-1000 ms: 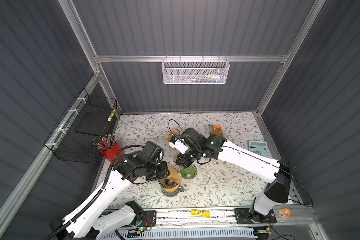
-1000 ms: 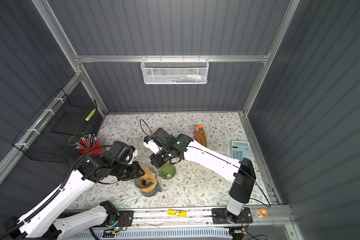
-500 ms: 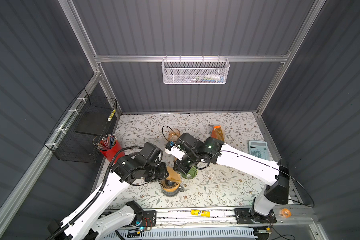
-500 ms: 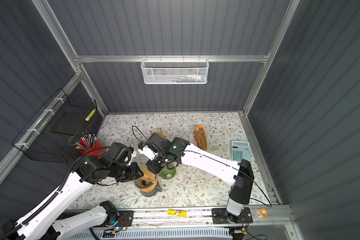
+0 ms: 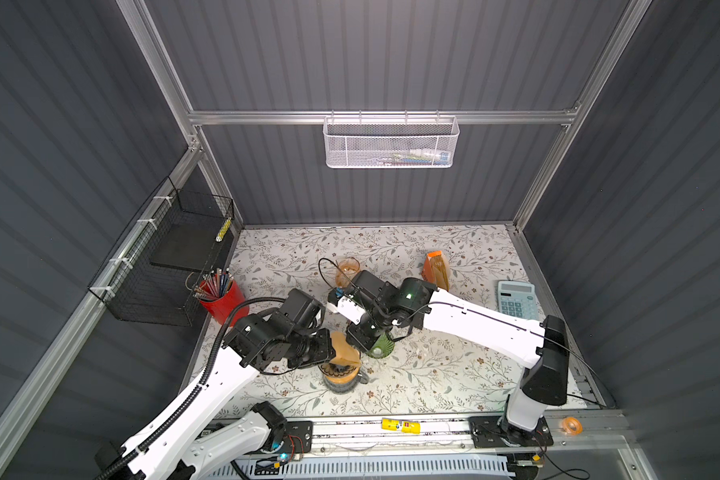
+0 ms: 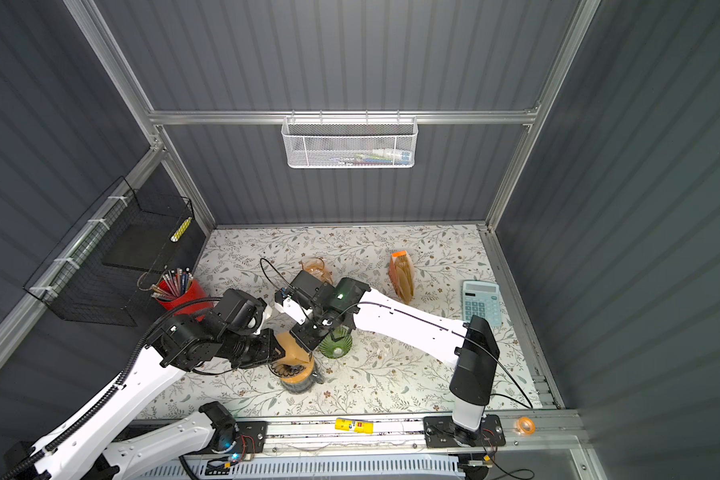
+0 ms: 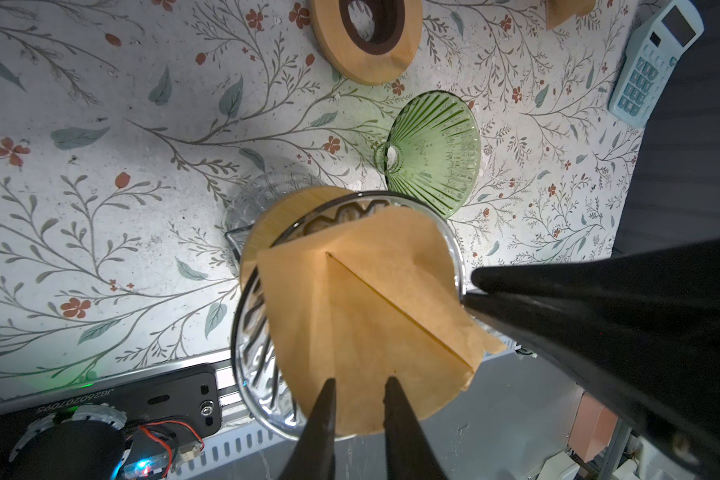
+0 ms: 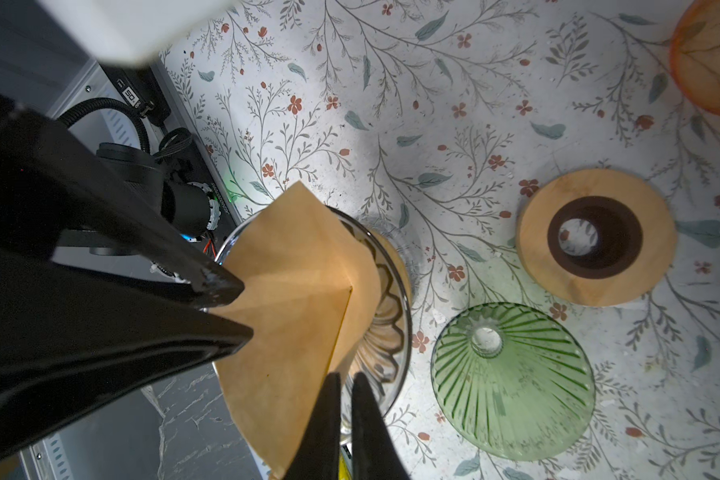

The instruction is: Place the coffee filter in the dripper

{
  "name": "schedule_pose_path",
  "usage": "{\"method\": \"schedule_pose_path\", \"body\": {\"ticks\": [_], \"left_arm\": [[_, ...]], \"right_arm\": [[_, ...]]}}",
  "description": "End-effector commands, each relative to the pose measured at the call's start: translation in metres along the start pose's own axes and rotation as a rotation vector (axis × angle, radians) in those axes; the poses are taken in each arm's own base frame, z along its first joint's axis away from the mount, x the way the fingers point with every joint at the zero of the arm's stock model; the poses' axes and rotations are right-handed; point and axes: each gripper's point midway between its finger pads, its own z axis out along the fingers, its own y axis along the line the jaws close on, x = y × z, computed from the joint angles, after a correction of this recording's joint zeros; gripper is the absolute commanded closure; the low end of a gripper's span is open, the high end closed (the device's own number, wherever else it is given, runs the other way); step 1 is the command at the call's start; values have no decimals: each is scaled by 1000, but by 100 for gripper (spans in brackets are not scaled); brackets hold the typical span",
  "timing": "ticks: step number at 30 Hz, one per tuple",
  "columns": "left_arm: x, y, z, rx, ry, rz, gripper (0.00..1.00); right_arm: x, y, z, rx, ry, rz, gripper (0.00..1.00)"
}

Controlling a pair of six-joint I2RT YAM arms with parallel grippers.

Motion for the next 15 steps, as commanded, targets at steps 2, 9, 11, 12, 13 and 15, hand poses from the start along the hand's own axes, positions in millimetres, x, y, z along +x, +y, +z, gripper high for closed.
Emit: {"method": "schedule_pose_path", "body": {"ticks": [2, 9, 11, 12, 13, 15], "left_arm": [[9, 10, 2, -31, 25, -14, 78], [11, 17, 3, -56, 23, -22, 78], [11, 18, 3, -62, 22, -25, 78], [12, 19, 4, -63, 22, -26, 78], [11, 19, 4, -63, 20, -27, 78], [11, 19, 4, -64, 19, -27, 78]], "right_arm": [[0, -1, 2, 19, 9, -4, 89], [1, 3, 8, 12, 15, -5, 89], [2, 3, 10, 17, 18, -7, 89], [2, 3, 11, 18, 20, -8, 89], [2, 3, 12, 21, 22, -8, 89], [2, 2, 14, 24, 21, -8, 89]]}}
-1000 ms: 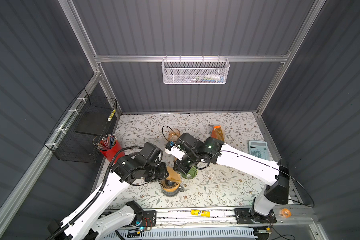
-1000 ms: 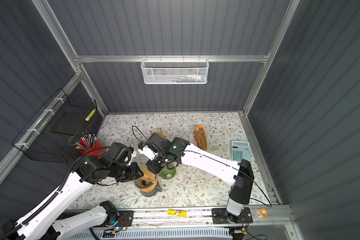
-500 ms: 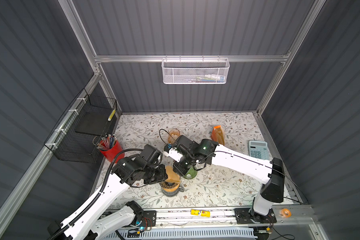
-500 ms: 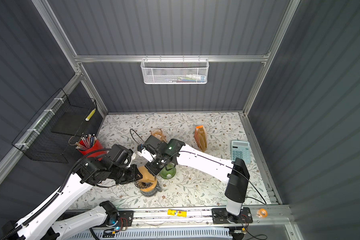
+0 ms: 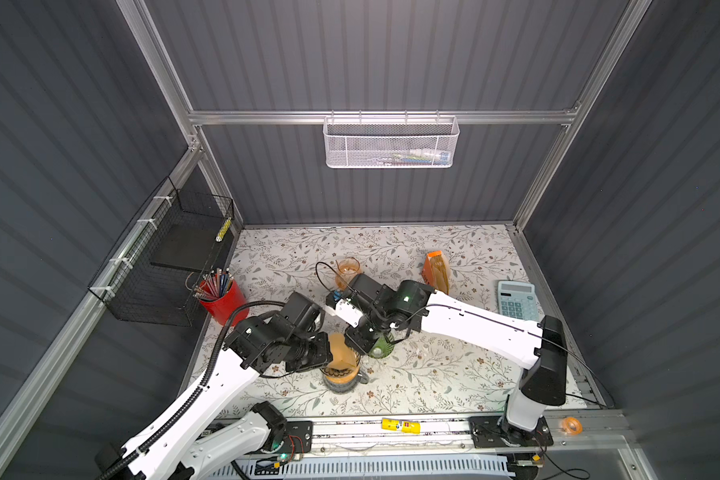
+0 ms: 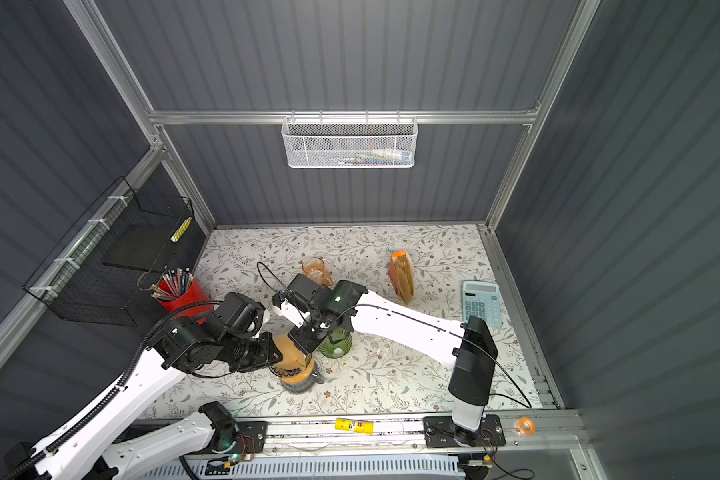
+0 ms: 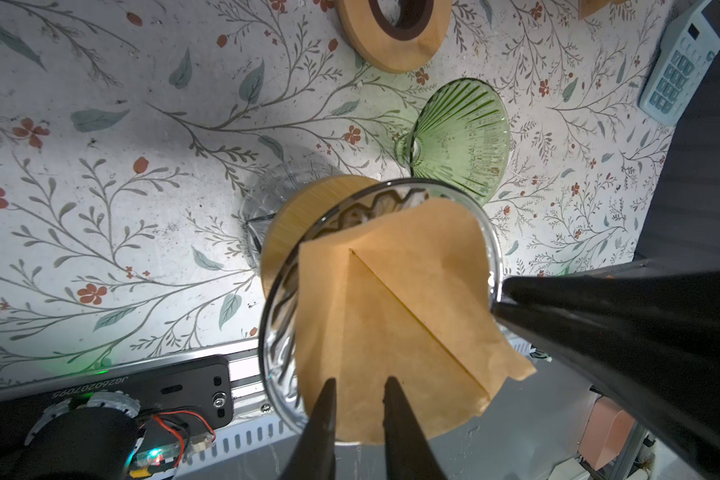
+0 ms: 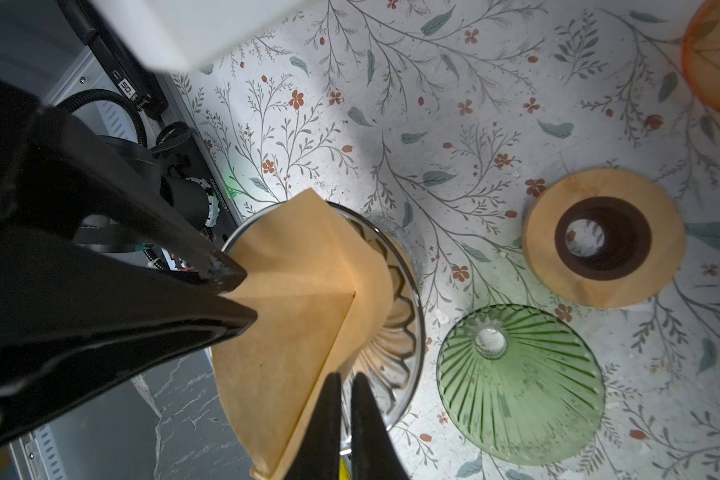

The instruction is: Place the coffee filter in the dripper

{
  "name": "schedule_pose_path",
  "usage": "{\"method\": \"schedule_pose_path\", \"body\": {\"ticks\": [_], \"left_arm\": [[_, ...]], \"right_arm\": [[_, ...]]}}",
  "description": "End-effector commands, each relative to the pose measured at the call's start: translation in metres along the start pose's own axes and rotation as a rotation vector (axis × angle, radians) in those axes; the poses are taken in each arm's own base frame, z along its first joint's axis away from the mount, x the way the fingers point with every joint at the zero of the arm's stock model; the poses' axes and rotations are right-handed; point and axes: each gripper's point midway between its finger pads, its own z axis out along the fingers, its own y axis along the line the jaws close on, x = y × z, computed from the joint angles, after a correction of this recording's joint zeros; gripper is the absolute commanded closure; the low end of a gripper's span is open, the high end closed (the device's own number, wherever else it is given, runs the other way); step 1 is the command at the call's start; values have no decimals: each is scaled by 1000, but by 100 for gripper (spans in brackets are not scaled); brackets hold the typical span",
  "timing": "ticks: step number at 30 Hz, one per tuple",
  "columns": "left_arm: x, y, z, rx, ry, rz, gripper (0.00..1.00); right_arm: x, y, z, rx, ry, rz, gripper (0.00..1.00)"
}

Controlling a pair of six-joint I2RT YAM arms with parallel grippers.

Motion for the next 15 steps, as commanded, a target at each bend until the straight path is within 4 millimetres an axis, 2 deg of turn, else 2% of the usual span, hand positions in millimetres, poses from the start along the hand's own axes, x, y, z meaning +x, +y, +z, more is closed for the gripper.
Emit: {"method": "schedule_pose_path", "body": {"ticks": [1, 15], "left_arm": [[5, 7, -1, -26, 8, -9, 78], [6, 13, 4, -51, 16, -9, 78]], "right_arm": [[-1, -1, 7, 16, 5, 4, 89], [3, -4, 15, 44, 24, 0, 90]]}}
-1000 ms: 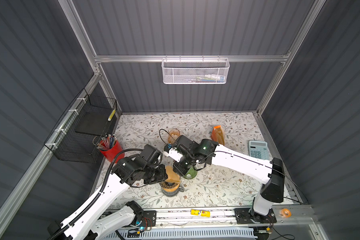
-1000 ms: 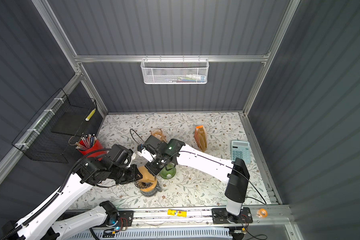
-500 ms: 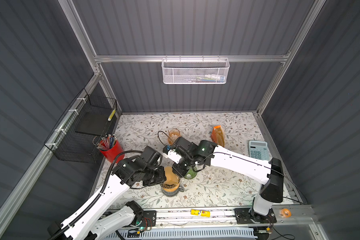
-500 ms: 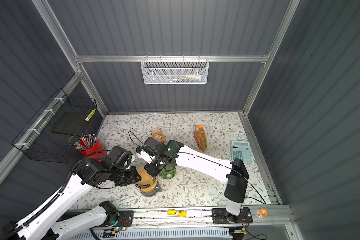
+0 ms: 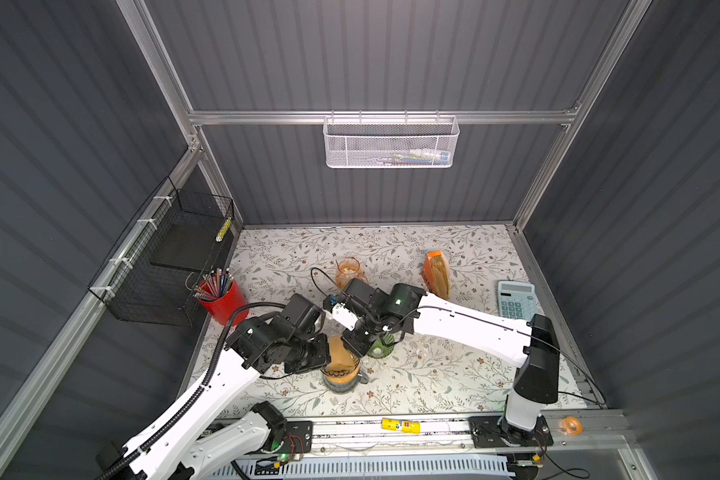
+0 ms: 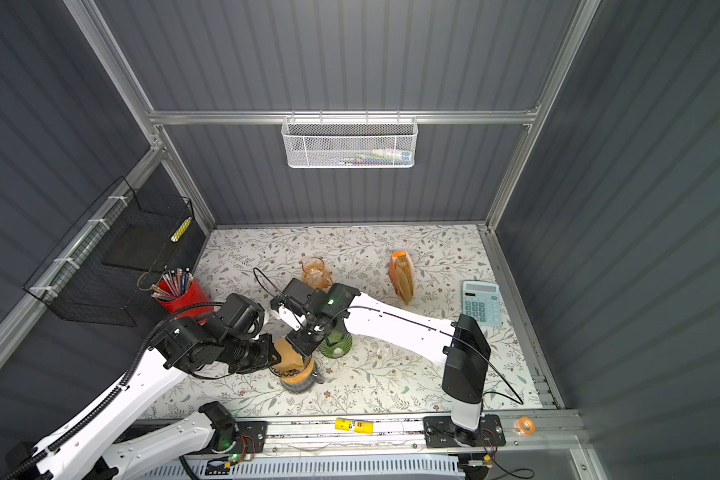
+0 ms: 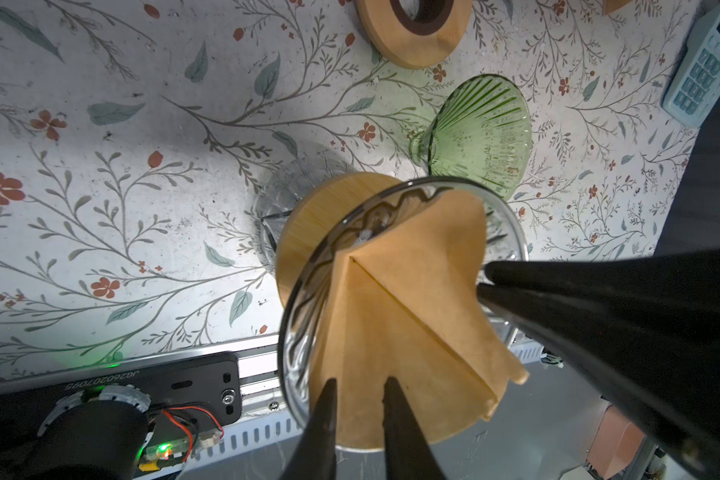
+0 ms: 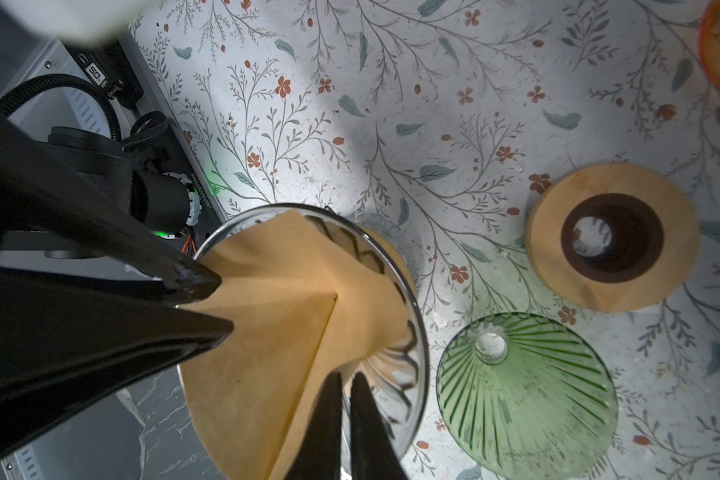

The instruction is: Place the coffee filter in the dripper

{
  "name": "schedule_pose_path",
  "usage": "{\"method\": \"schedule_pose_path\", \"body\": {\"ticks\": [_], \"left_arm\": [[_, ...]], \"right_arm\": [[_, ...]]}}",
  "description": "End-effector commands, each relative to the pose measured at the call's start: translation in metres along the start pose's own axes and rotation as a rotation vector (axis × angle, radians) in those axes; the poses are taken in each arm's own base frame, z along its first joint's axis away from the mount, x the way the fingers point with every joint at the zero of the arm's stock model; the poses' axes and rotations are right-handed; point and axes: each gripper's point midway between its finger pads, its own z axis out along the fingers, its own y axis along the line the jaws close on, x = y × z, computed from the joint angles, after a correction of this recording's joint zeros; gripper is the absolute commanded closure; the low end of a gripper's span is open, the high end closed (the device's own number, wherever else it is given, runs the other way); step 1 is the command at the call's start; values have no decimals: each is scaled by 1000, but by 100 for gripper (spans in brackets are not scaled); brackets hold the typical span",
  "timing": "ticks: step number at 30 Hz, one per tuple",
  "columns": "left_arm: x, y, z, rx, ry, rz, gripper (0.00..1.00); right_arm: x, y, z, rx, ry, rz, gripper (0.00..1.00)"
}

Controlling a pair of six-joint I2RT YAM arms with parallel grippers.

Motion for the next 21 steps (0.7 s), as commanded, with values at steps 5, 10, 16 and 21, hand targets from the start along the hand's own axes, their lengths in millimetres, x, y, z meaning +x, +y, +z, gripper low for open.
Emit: {"method": "schedule_pose_path", "body": {"ticks": [5, 10, 16, 21], "left_arm": [[5, 10, 2, -39, 12, -6, 78], [5, 11, 4, -43, 10, -5, 78], [4, 10, 3, -40, 4, -3, 78], [3, 8, -1, -29, -7, -1, 78]], "right_arm": [[2, -5, 3, 36, 7, 3, 90], [1, -4, 3, 33, 3, 4, 90], [1, -4, 3, 36, 1, 2, 90], [-5, 1, -11, 22, -31, -1, 84]]}}
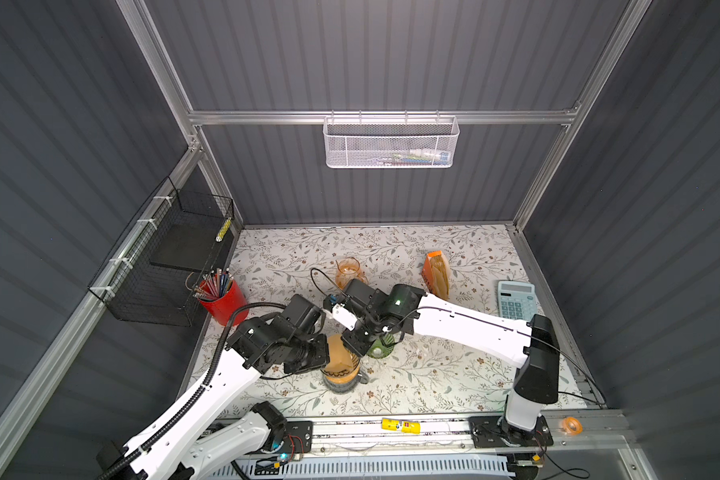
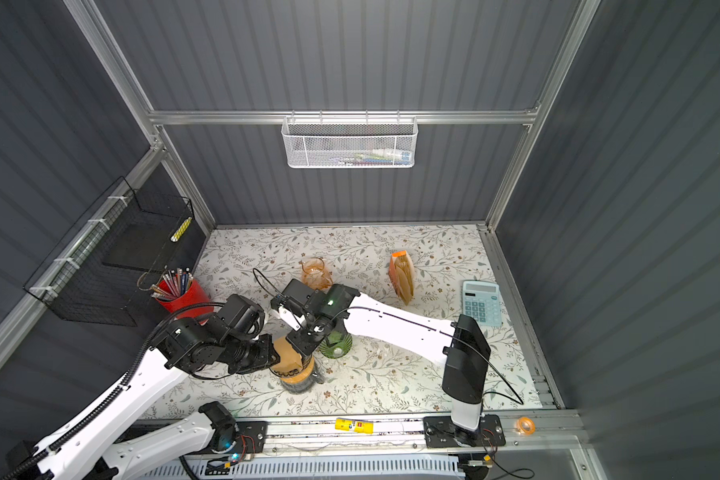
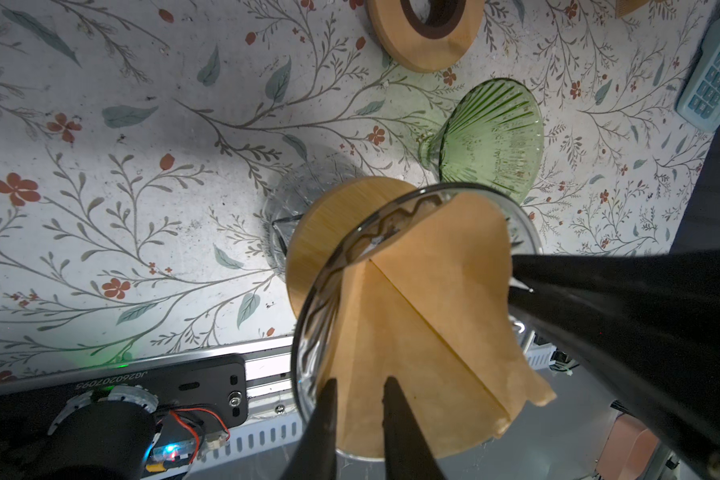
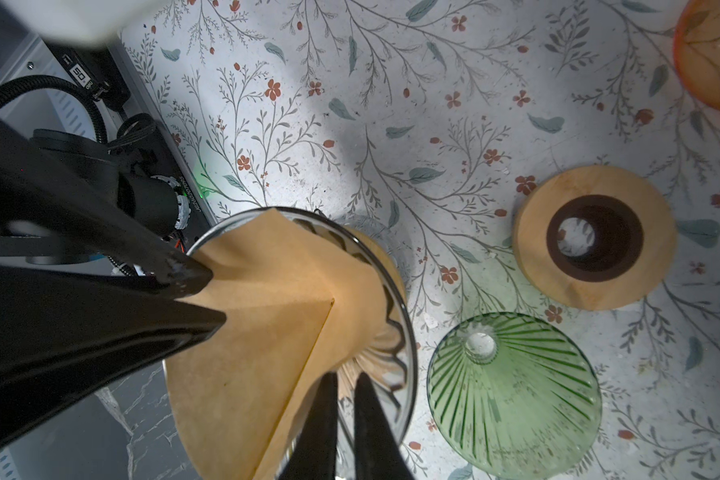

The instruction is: Place the coffee filter in the dripper

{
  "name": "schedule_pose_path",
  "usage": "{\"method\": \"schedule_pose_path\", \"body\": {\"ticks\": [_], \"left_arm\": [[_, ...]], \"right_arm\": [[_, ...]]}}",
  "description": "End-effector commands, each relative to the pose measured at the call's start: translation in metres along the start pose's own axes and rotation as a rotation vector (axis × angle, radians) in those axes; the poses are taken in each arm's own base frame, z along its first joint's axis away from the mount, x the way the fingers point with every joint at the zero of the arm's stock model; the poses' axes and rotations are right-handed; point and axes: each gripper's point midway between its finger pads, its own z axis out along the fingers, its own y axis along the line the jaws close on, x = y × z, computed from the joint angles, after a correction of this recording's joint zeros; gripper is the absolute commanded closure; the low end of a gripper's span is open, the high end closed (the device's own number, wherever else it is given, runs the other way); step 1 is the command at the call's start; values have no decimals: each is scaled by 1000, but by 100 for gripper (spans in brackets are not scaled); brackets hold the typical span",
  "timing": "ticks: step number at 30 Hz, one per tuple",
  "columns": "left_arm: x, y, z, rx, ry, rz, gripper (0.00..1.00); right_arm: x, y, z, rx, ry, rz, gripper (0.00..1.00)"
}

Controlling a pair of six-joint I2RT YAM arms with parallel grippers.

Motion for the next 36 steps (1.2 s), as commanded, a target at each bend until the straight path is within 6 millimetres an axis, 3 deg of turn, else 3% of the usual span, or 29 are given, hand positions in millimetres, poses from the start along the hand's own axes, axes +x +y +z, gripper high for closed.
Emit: {"method": "schedule_pose_path", "body": {"ticks": [1, 13, 23, 29, 36], "left_arm": [[3, 3, -3, -3, -2, 0, 78], [-2, -6, -12, 41, -38, -1, 78], [-2, -6, -13, 42, -45, -8, 78], [-3, -5, -14, 41, -52, -12, 78], [-3, -5, -13, 39, -51, -12, 79]], "right_arm": [[-6, 4, -14, -3, -33, -2, 83], [-11, 9, -38, 28, -77, -24, 74], [-12, 10, -45, 45, -97, -29, 71], [-15, 24, -54, 10, -121, -43, 70], [-13, 32, -48, -10, -110, -54, 68]]}}
